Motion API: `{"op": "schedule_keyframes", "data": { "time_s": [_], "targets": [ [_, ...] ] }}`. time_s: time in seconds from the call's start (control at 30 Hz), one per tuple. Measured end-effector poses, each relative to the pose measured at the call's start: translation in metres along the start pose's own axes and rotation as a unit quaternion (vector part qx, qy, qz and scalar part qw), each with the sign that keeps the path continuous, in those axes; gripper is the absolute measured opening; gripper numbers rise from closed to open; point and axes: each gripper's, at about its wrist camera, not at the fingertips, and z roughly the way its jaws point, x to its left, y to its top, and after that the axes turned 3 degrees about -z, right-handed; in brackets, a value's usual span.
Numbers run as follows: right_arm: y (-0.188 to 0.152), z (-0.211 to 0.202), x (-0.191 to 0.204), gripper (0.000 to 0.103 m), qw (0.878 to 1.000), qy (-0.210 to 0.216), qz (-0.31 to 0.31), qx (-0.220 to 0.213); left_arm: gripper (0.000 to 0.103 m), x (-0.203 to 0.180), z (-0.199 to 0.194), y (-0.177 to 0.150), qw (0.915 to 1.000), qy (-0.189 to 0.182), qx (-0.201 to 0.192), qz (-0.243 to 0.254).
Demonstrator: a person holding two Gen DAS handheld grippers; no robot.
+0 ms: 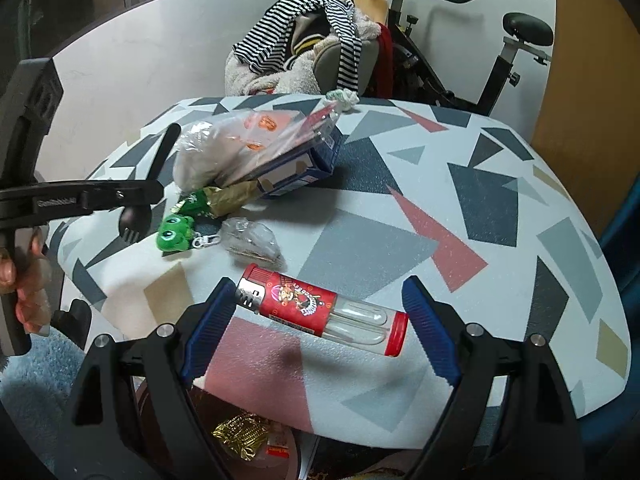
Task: Collect trash
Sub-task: 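Lower the red lighter into the brown bin and open the right gripper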
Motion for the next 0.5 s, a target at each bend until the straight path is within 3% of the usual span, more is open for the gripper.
{"op": "schedule_keyframes", "data": {
  "time_s": [0.27,0.5],
  "targets": [
    [-0.011,-0.026,0.014,0.084,1.000,0.010,-0.014,-0.016,0.003,-0.014,-0.047,-0.029,0.9994,-0.005,-0.024,0.026],
    [-0.035,-0.047,0.032,0.084,0.999,0.026,-0.034,-0.025,0.003,-0.020,-0.074,-0.084,0.9986,-0.013,-0.021,0.046]
  ]
}}
